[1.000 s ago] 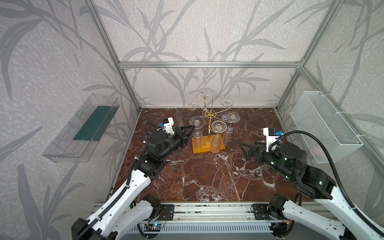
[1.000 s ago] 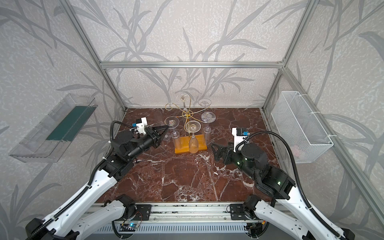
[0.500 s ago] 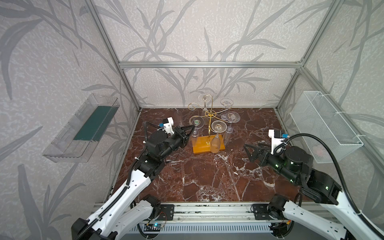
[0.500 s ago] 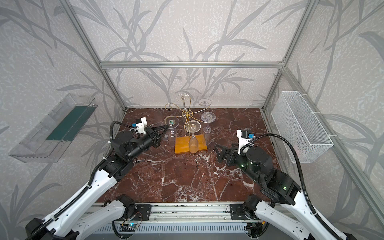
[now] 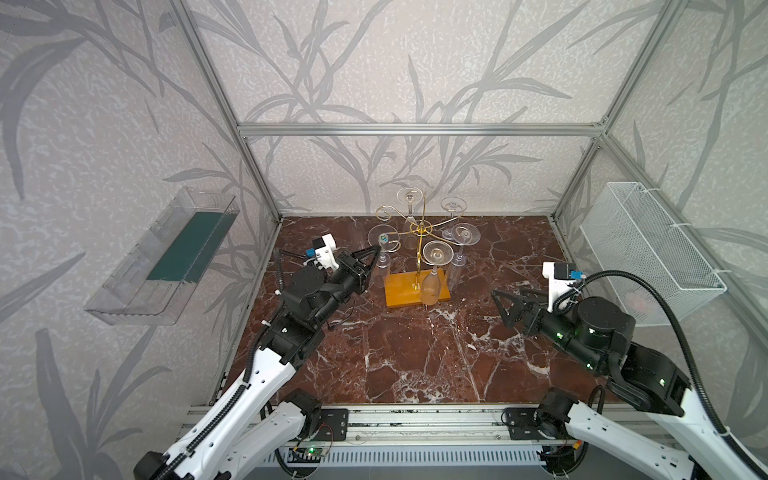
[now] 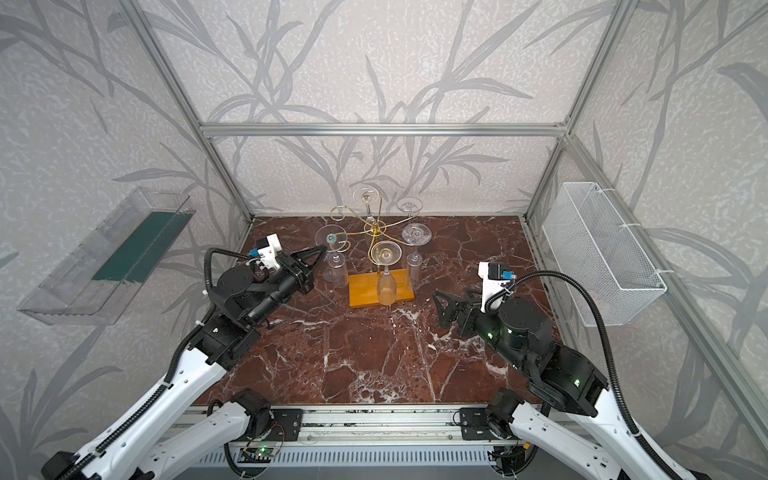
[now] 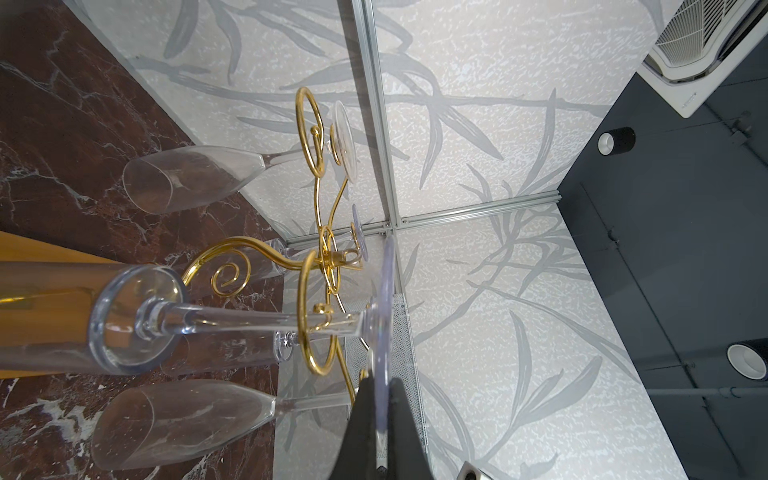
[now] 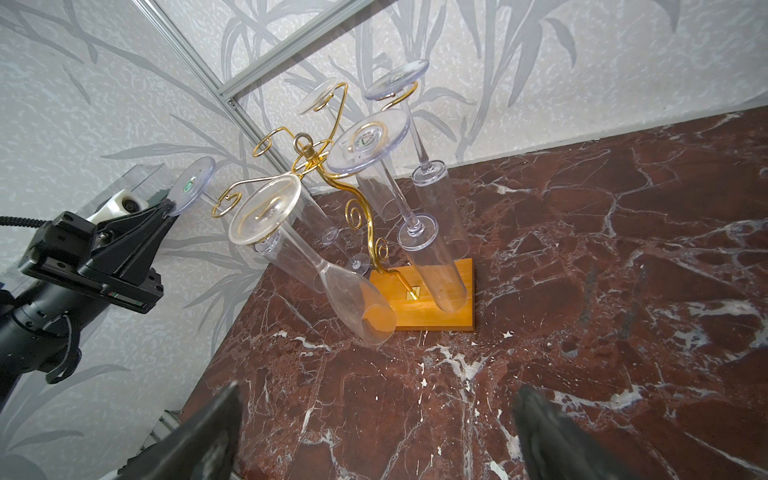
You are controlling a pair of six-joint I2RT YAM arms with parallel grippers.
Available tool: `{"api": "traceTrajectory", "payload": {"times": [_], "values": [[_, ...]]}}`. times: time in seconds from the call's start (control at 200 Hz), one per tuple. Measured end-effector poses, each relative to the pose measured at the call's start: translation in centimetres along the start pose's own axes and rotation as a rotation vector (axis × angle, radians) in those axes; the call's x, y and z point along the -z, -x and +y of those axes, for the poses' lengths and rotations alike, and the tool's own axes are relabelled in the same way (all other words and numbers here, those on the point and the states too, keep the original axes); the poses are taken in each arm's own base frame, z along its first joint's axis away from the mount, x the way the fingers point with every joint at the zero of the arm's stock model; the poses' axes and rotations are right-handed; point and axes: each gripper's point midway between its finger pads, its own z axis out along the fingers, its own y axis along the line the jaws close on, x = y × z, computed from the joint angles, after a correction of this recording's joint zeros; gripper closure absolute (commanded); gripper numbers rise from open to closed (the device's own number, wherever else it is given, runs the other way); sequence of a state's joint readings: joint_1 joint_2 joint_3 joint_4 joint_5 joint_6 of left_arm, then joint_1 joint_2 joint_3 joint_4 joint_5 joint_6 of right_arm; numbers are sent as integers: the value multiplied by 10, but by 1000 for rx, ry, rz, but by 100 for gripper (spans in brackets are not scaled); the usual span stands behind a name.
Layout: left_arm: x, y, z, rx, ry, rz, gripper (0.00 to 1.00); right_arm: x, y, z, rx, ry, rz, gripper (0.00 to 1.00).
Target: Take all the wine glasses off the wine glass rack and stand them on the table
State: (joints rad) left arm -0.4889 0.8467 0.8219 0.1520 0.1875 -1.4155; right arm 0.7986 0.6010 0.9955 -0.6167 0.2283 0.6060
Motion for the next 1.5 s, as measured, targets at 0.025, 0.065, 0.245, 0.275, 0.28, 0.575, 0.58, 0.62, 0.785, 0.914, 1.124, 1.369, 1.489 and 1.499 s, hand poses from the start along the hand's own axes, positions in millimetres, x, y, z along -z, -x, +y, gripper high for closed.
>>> {"api": "traceTrajectory", "payload": {"times": [0.025, 0.065, 0.245, 0.275, 0.28, 0.575, 0.58, 0.62, 0.785, 0.914, 1.124, 1.369, 1.489, 1.499], "values": [[-1, 0, 0, 0, 0, -2, 100, 0, 0, 0, 0, -1, 1, 1], [-3, 1, 1, 0, 2, -2, 100, -1, -1, 0, 1, -2, 4, 1], [-17, 1, -1, 0, 9, 7, 100, -2, -1, 0, -2, -4, 7, 1], [-19, 1, -2, -2, 8, 10, 100, -2, -1, 0, -2, -4, 7, 1], [-20, 1, -2, -2, 9, 10, 100, -2, -2, 0, -2, -4, 8, 1], [-32, -3, -16, -20, -21, 53, 100, -2, -2, 0, -3, -4, 8, 1], [-32, -3, -16, -20, -21, 55, 100, -2, -2, 0, -3, -4, 8, 1], [-34, -5, -16, -22, -20, 65, 100, -2, -2, 0, -3, -4, 8, 1], [-41, -11, -9, -23, -12, 103, 100, -3, -2, 0, -4, -6, 11, 1], [-40, -15, -10, -25, -15, 126, 100, -4, -5, -1, -2, -12, 22, 1], [-34, -21, -14, -27, -34, 151, 100, -8, -8, 0, -3, -7, 42, 1], [-31, -27, 3, -11, -16, 165, 100, -21, -18, 1, 9, -20, 94, 1], [-29, -31, 10, 0, -3, 179, 100, -24, -21, 2, 13, -18, 106, 1], [-29, -31, 11, 0, -3, 181, 100, -24, -21, 2, 13, -18, 107, 1]]}}
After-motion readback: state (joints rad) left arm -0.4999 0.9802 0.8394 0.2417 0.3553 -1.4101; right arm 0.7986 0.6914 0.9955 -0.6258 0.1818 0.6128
